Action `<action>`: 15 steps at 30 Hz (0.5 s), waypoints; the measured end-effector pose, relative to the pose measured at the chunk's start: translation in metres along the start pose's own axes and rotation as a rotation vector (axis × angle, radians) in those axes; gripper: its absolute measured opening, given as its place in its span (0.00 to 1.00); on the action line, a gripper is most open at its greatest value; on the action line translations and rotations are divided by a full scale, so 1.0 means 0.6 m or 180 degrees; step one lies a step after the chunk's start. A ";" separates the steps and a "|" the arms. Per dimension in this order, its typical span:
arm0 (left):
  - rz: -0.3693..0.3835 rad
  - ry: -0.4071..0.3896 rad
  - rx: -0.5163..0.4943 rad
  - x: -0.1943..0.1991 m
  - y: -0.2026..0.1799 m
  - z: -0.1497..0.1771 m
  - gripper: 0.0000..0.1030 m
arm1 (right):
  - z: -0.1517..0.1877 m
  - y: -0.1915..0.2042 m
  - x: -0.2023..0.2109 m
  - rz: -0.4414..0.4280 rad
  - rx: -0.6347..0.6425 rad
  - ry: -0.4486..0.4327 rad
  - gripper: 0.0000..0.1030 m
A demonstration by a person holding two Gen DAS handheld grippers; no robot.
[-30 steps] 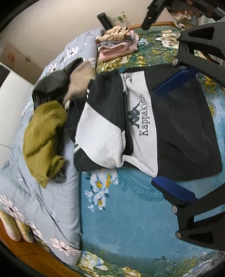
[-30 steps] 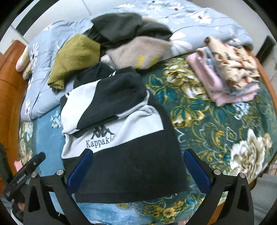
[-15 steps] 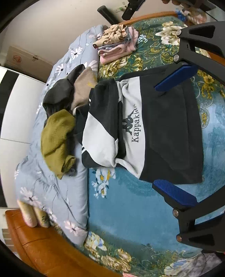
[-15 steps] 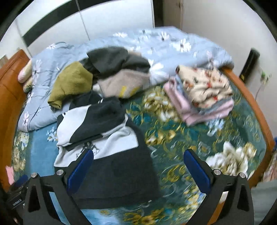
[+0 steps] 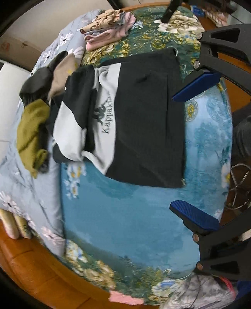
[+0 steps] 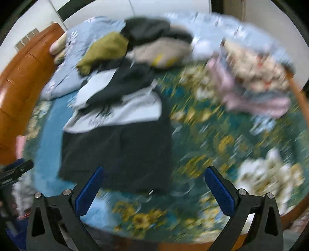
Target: Fold clothes
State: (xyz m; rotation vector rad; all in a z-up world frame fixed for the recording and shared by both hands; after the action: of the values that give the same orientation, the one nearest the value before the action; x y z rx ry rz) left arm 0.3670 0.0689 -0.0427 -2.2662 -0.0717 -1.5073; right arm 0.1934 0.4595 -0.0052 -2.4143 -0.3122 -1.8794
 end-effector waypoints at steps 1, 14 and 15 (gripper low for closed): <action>0.0018 0.0035 0.0038 -0.007 0.007 0.004 1.00 | 0.011 -0.006 -0.011 -0.0057 -0.0063 0.0074 1.00; 0.0108 0.0429 0.0575 -0.173 0.106 -0.002 0.95 | 0.005 -0.048 -0.109 -0.0235 -0.0427 0.0225 0.92; 0.0164 0.0470 0.0652 -0.186 0.113 -0.002 0.89 | 0.002 -0.052 -0.119 -0.0231 -0.0455 0.0235 0.84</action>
State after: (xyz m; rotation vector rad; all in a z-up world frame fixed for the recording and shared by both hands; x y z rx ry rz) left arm 0.3382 0.0271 -0.1628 -1.9777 -0.1182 -1.5594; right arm 0.1717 0.4818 -0.0766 -2.4453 -0.2733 -2.0842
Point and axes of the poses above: each gripper's, at about its wrist camera, not at the fingertips, and x roughly against the way its jaws point, y to its left, z to its underside, the point moved 5 cm from there along -x, roughly the way its jaws point, and after that the axes turned 1 degree about x, right-handed, at the moved point
